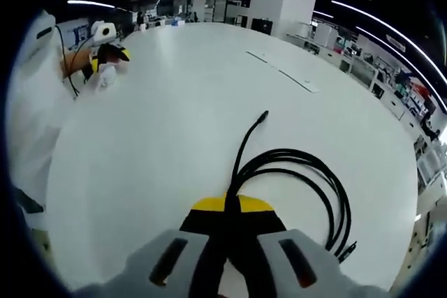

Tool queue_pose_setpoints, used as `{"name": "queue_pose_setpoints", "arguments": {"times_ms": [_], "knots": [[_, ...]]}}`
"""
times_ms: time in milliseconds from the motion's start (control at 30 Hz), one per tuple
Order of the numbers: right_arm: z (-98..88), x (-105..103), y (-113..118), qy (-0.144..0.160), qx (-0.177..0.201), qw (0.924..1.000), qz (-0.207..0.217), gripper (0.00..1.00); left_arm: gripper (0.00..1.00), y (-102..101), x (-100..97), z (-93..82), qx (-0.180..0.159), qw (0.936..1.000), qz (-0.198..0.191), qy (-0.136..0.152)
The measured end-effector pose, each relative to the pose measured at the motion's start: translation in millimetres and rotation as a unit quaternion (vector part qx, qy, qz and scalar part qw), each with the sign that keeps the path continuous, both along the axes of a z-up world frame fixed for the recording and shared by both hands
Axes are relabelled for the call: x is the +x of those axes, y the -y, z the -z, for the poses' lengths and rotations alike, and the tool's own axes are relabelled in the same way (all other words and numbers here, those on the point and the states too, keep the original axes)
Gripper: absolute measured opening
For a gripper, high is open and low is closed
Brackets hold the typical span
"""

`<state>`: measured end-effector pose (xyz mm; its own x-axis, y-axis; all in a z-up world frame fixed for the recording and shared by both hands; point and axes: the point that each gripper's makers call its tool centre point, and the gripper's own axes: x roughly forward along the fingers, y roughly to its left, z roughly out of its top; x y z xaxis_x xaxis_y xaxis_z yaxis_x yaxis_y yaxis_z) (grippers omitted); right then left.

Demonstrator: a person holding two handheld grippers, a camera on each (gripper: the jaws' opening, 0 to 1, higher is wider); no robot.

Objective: Plug the desk Type‑C cable into the charger adapter.

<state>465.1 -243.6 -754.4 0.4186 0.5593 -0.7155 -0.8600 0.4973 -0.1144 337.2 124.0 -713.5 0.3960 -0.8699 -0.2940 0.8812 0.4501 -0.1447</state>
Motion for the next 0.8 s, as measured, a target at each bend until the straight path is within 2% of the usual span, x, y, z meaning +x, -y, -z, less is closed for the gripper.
{"name": "queue_pose_setpoints", "arguments": {"times_ms": [300,433,800], "knots": [[0.9,-1.1,0.1,-0.001,-0.010,0.9999,-0.006,0.02,0.59,1.2,0.6,0.2,0.000,1.0000,0.000,0.000],[2.4,-2.5,0.0,-0.019,-0.011,0.9997,0.001,0.08,0.59,1.1,0.8,0.2,0.000,1.0000,0.000,0.000],[2.1,1.8,-4.4,-0.028,-0.019,0.9994,-0.005,0.10,0.59,-0.2,-0.1,0.6,-0.001,1.0000,-0.002,0.000]]}}
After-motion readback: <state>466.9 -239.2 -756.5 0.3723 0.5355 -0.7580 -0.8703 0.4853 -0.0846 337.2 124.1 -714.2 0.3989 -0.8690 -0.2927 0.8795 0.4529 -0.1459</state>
